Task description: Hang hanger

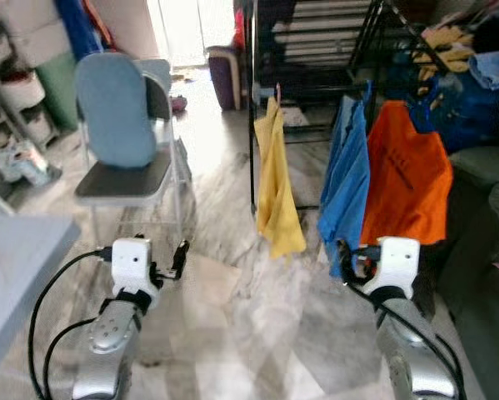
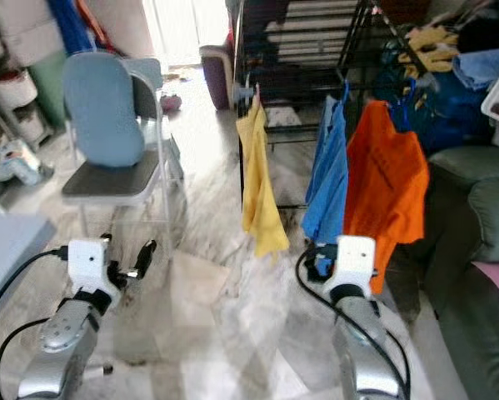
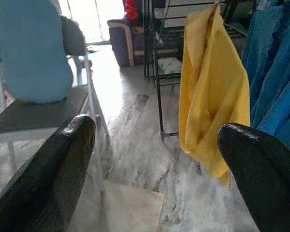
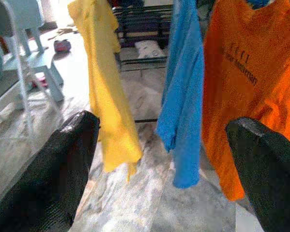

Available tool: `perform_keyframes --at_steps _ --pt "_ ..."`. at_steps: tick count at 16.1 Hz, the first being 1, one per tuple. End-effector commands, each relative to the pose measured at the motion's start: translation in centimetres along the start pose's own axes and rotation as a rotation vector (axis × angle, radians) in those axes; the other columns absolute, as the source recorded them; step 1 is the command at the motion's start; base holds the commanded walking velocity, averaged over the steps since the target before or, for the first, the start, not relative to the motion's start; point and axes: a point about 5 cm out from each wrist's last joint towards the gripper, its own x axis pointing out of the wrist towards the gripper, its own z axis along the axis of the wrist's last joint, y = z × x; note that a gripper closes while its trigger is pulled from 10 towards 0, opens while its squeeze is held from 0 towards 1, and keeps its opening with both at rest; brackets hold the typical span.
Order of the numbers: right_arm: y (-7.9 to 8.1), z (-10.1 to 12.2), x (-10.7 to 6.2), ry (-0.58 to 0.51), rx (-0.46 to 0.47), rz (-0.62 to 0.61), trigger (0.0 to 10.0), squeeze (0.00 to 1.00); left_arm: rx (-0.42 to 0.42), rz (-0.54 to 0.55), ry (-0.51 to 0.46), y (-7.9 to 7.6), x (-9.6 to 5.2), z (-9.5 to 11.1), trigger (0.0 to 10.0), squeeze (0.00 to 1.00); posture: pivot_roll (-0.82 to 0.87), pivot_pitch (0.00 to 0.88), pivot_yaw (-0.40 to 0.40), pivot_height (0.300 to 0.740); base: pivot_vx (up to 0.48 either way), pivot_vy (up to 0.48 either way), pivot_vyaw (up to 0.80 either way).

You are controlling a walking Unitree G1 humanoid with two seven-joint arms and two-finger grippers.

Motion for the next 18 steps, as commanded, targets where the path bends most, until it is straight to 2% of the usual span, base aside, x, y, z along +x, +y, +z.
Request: perform_keyframes --at_steps 1,4,8,12,16,18 --pt "-0.1 0.0 0.2 0.003 -0.005 -0.012 10.0 0.0 0.012 0.005 0.019 -0.3 0.1 -0.2 10.0 0.0 -0.15 0.0 0.078 0.74 0.0 0.0 0.0" --pt "0.1 0.1 0.4 0.0 -0.005 -0.007 10.0 0.0 0.054 0.033 0.029 -0.6 0.5 -0.3 10.0 0.0 -0.14 0.0 0.078 0.74 0.0 0.0 0.0" --pt "0.0 0.0 0.5 0.001 -0.002 -0.009 10.0 0.0 0.004 -0.029 0.007 -1.2 0.6 0.2 10.0 0.0 -0.14 0.0 0.079 0.74 0.0 0.0 0.0" --pt "-0.1 -0.1 0.6 0.011 -0.004 -0.015 10.0 0.0 -0.037 -0.076 -0.007 -1.8 0.6 0.4 10.0 0.0 -0.15 0.0 0.074 0.74 0.0 0.0 -0.8" --pt "-0.1 0.1 0.8 0.007 -0.015 -0.007 10.0 0.0 -0.049 -0.094 -0.006 -2.1 0.7 0.4 10.0 0.0 -0.15 0.0 0.07 0.74 0.277 0.0 -0.8" --pt "-0.1 0.2 0.8 0.004 -0.018 -0.004 10.0 0.0 -0.051 -0.102 -0.005 -2.2 0.8 0.3 10.0 0.0 -0.15 0.0 0.069 0.74 0.283 0.0 -0.22"
